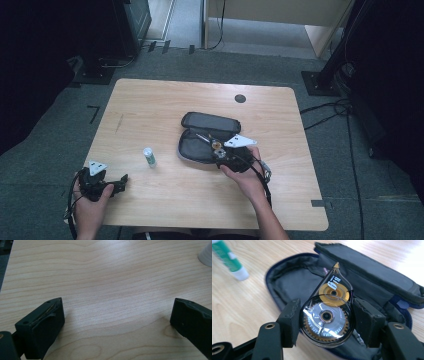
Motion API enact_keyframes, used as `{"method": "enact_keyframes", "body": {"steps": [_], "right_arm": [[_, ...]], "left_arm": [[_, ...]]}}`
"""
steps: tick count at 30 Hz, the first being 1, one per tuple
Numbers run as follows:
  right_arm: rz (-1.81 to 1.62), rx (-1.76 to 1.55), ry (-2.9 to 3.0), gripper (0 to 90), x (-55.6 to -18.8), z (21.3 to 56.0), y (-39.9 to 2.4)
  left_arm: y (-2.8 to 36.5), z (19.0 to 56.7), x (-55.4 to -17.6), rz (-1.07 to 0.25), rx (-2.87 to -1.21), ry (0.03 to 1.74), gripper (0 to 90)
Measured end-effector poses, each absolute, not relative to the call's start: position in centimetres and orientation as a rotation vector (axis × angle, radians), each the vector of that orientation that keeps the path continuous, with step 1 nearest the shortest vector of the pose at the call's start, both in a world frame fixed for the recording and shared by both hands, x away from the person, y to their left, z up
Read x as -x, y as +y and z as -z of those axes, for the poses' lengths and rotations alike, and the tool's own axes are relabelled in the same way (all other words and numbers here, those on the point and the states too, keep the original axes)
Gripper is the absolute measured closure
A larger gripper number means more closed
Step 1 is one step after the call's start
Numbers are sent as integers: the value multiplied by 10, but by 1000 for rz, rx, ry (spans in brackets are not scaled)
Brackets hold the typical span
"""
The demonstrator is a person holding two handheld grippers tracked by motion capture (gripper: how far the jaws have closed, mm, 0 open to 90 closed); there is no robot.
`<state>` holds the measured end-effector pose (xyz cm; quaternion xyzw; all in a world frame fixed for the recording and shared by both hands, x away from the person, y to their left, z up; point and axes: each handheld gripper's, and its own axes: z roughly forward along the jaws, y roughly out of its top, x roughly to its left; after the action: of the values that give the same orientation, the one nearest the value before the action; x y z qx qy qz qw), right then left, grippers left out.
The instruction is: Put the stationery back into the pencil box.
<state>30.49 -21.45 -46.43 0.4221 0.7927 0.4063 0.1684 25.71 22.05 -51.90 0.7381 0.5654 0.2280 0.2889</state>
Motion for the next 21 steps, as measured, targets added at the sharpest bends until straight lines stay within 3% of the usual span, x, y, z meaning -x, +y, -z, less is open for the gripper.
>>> {"method": "enact_keyframes", "body": {"steps": [21], "right_arm": [[-1034,-1311,2269,411,-332,487,-222]], "left_arm": [[220,519,-257,-608,-1970,1509,0]]}}
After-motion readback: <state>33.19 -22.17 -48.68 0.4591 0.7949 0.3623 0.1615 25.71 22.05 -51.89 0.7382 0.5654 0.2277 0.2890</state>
